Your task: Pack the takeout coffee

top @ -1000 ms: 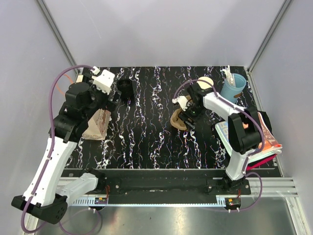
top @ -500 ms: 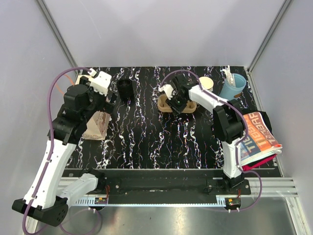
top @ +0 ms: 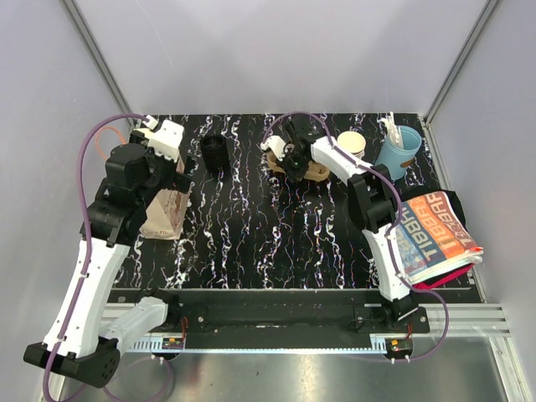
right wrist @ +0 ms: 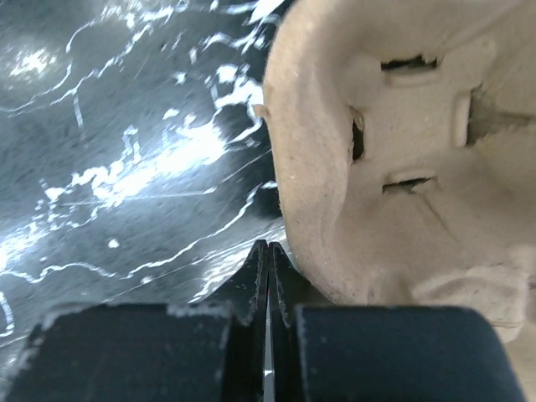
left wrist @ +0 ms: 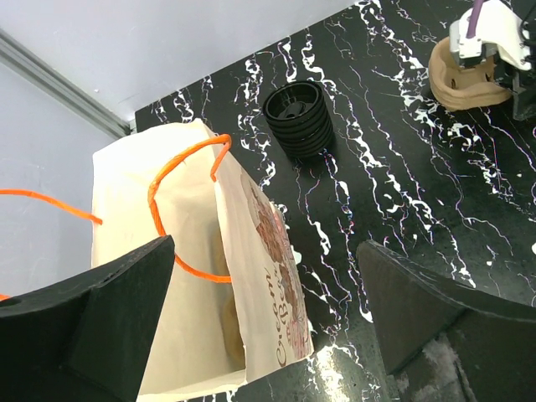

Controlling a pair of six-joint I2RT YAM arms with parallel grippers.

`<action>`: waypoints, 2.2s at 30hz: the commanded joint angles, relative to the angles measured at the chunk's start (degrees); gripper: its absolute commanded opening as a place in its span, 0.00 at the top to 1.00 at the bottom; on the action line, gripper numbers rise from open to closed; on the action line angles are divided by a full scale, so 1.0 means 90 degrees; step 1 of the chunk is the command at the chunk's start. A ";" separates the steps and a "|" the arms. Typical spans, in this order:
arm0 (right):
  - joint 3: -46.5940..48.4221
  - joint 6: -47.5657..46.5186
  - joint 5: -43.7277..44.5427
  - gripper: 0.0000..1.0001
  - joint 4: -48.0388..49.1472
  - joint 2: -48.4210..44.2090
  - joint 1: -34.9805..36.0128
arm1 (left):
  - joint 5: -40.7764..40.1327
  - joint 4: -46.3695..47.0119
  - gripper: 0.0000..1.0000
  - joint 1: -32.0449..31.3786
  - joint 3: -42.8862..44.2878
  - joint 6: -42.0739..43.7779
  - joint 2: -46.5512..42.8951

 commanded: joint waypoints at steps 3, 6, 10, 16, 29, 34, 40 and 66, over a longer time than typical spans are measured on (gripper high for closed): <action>0.1187 -0.0529 0.0156 1.00 -0.0346 0.0421 0.0015 | -0.0134 0.0328 0.01 0.0078 -0.0029 -0.0116 -0.0058; 0.1665 -0.0490 0.0176 0.07 -0.0609 0.0559 0.0005 | -0.0124 0.0318 0.01 0.0097 -0.0068 -0.0116 -0.0087; 0.1385 -0.0519 -0.0039 0.01 -0.0640 0.0218 0.0005 | -0.0143 0.0318 0.01 0.0097 -0.0107 -0.0077 -0.0106; 0.0934 -0.0538 -0.0156 0.00 -0.0581 -0.0231 0.0005 | -0.0036 0.0328 0.01 0.0097 -0.0068 -0.0126 -0.0048; 0.0241 0.1179 0.1444 0.02 0.0181 -0.2320 -0.0306 | 0.0217 0.0201 0.01 0.0097 -0.0059 -0.0116 -0.0087; 0.0621 0.1687 0.1543 0.11 -0.0053 -0.2322 -0.1077 | 0.0325 0.0065 0.01 0.0097 -0.0039 -0.0077 -0.0145; 0.0739 0.2000 0.1523 0.19 -0.0102 -0.1971 -0.1547 | 0.0442 0.0084 0.01 0.0107 -0.0117 -0.0126 -0.0223; 0.0631 0.2196 0.0732 0.58 -0.0366 -0.1492 -0.1889 | 0.0511 0.0074 0.01 0.0107 -0.0156 -0.0194 -0.0214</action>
